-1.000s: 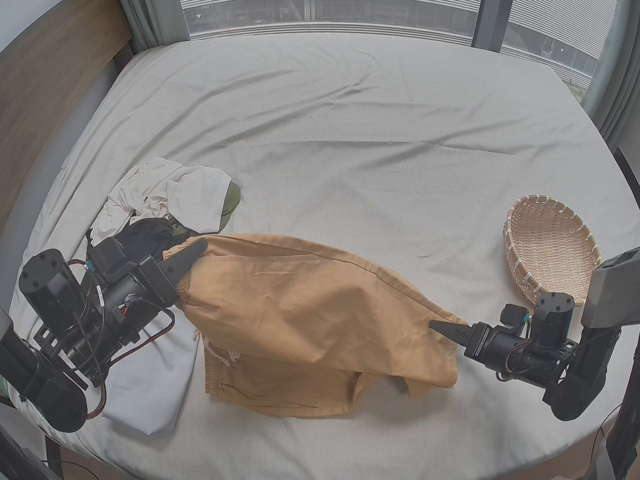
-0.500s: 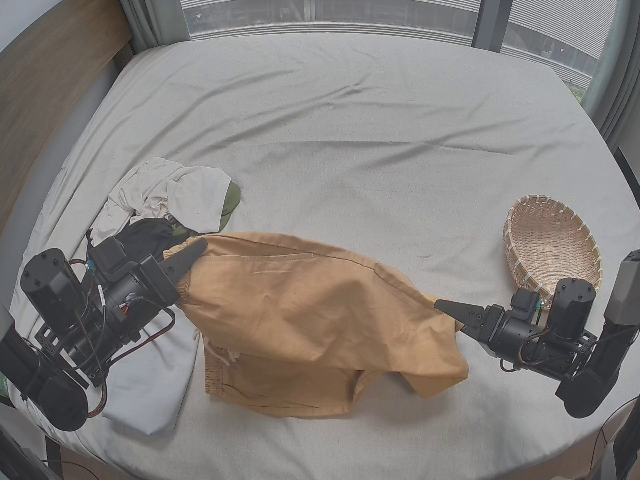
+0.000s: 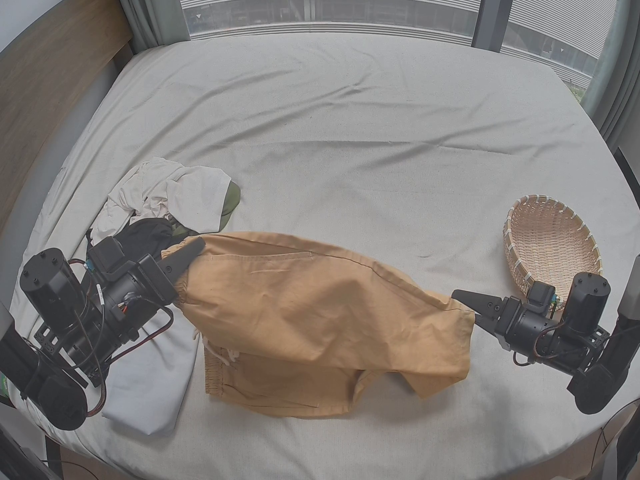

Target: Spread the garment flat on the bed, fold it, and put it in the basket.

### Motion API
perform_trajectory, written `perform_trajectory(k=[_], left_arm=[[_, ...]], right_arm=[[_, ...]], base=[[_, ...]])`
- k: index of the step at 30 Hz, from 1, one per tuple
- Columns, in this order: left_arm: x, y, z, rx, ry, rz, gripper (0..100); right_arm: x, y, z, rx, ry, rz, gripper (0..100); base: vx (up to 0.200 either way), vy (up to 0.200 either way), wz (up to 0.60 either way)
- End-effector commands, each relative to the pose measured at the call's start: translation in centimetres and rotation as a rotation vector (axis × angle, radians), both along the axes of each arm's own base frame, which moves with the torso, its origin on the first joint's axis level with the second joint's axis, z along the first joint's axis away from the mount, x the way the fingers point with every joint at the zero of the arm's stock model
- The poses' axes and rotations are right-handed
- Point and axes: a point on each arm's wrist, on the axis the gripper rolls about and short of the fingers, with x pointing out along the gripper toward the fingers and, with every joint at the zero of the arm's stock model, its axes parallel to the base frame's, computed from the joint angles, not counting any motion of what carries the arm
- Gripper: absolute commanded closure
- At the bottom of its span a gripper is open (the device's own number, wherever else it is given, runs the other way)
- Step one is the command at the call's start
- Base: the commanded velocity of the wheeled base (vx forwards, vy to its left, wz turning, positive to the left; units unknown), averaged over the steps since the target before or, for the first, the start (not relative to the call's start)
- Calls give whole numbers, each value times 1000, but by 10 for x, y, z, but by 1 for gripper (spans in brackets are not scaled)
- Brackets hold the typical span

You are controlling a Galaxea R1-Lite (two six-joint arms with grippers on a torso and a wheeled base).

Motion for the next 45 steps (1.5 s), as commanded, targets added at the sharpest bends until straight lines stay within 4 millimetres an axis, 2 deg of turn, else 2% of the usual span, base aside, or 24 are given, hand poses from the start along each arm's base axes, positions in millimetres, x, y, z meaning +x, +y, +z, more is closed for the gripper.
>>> perform_trajectory(k=[1, 12, 15, 17, 18, 20, 30, 45], left_arm=[[0, -1, 0, 0, 1, -2, 100], [0, 0, -1, 3, 4, 0, 100], [0, -1, 0, 0, 1, -2, 100], [0, -1, 0, 0, 1, -2, 100], [0, -1, 0, -1, -1, -2, 100], [0, -1, 0, -1, -1, -2, 100], [0, 0, 0, 1, 0, 0, 100], [1, -1, 2, -3, -8, -4, 100]], right_arm=[[-2, -1, 3, 9, -7, 5, 0], [5, 8, 5, 91, 32, 35, 0], [9, 8, -8, 71, 74, 25, 0], [9, 7, -8, 71, 75, 23, 0], [12, 6, -18, 51, 102, 17, 0], [14, 5, -24, 43, 121, 10, 0], [30, 17, -33, 46, 113, 33, 0], [48, 28, -29, 62, 53, 56, 0]], base=[[0, 0, 0], [0, 0, 0], [0, 0, 0], [0, 0, 0], [0, 0, 0], [0, 0, 0], [0, 0, 0], [0, 0, 0]])
